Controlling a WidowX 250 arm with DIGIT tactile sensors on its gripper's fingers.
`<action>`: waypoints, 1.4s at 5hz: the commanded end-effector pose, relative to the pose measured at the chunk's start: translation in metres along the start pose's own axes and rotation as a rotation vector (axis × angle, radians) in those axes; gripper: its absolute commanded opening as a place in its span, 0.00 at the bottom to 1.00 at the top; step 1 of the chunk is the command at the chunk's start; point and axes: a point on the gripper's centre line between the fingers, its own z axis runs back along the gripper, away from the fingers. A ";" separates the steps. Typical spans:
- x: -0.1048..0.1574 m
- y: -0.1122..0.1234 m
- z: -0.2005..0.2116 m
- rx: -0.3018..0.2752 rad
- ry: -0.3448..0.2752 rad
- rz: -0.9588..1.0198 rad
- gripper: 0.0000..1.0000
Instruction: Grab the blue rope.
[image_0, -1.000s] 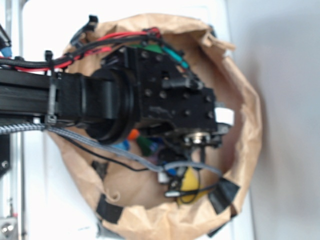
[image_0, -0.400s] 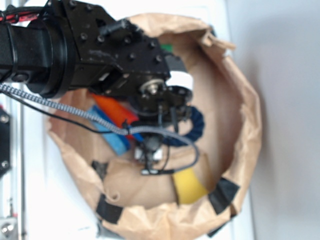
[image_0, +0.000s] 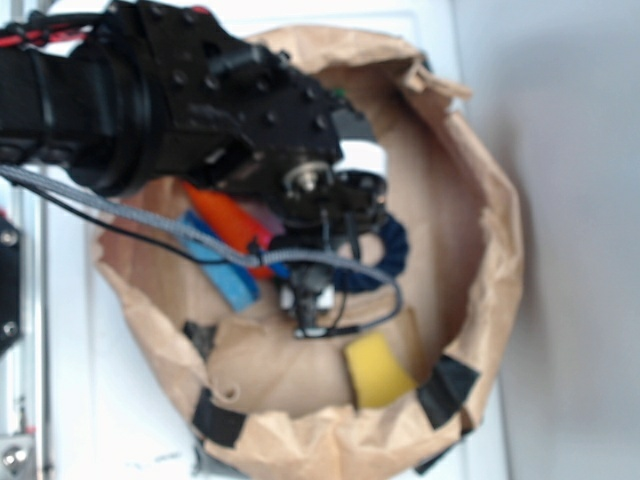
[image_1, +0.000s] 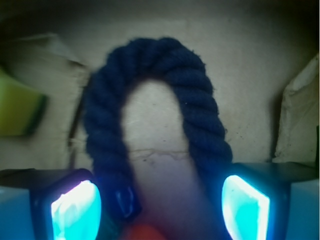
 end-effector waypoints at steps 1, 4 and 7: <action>0.016 -0.018 -0.002 0.027 -0.030 0.007 1.00; 0.023 -0.030 -0.019 0.082 -0.010 0.027 1.00; 0.007 -0.036 0.042 0.029 -0.011 -0.035 1.00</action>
